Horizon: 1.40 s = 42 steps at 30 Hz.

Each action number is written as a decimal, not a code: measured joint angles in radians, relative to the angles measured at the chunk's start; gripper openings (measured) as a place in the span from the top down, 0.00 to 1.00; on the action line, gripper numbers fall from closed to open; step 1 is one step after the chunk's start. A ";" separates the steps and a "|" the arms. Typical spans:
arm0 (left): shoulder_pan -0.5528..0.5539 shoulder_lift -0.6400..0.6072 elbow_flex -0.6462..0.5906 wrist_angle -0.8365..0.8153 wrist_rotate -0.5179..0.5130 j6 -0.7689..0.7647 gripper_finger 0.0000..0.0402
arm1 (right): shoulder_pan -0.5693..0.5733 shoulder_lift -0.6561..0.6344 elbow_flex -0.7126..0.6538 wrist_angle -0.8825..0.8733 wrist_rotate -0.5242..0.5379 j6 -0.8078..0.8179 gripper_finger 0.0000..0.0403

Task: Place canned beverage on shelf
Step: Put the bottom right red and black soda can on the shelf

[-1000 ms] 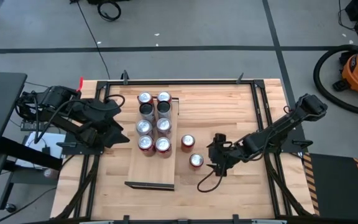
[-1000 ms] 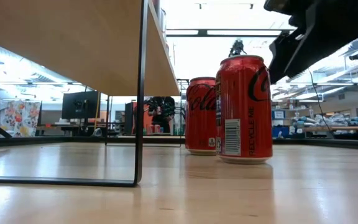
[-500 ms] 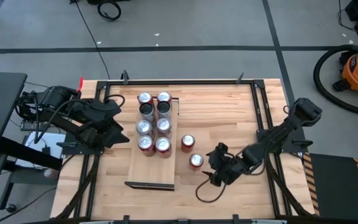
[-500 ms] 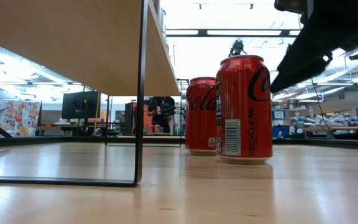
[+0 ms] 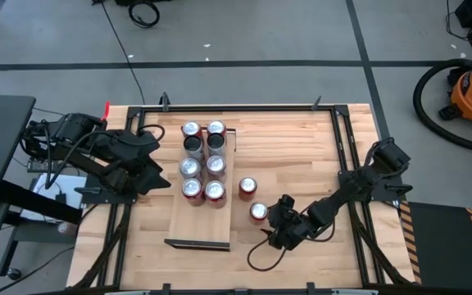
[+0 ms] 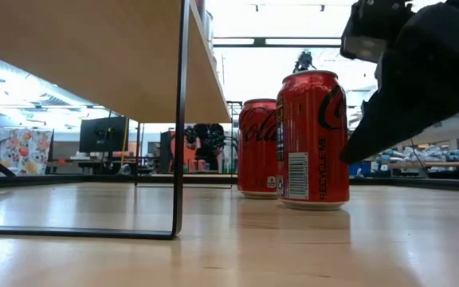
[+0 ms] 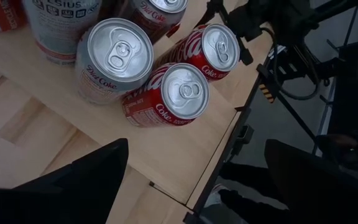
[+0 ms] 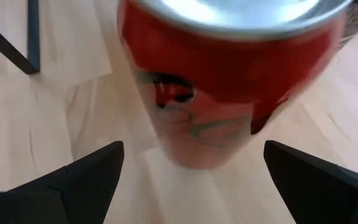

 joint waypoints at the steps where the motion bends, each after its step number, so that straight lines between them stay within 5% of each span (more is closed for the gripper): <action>1: 0.000 0.000 0.000 0.000 0.000 -0.003 0.03 | 0.000 0.007 0.000 0.012 0.000 0.000 0.01; 12: 0.000 0.000 0.000 0.000 0.000 -0.009 0.03 | -0.058 -0.026 -0.161 0.334 -0.058 -0.075 0.05; 29: -0.010 0.012 0.000 0.000 0.000 -0.011 0.03 | -0.158 -0.027 -0.119 0.535 -0.173 -0.262 0.15; 37: -0.123 0.013 0.000 0.057 -0.001 0.096 0.03 | -0.157 -0.029 -0.018 0.415 -0.228 -0.281 0.21; 42: -0.257 0.033 0.000 0.215 -0.129 0.191 0.03 | -0.157 -0.032 0.081 0.242 -0.221 -0.306 0.21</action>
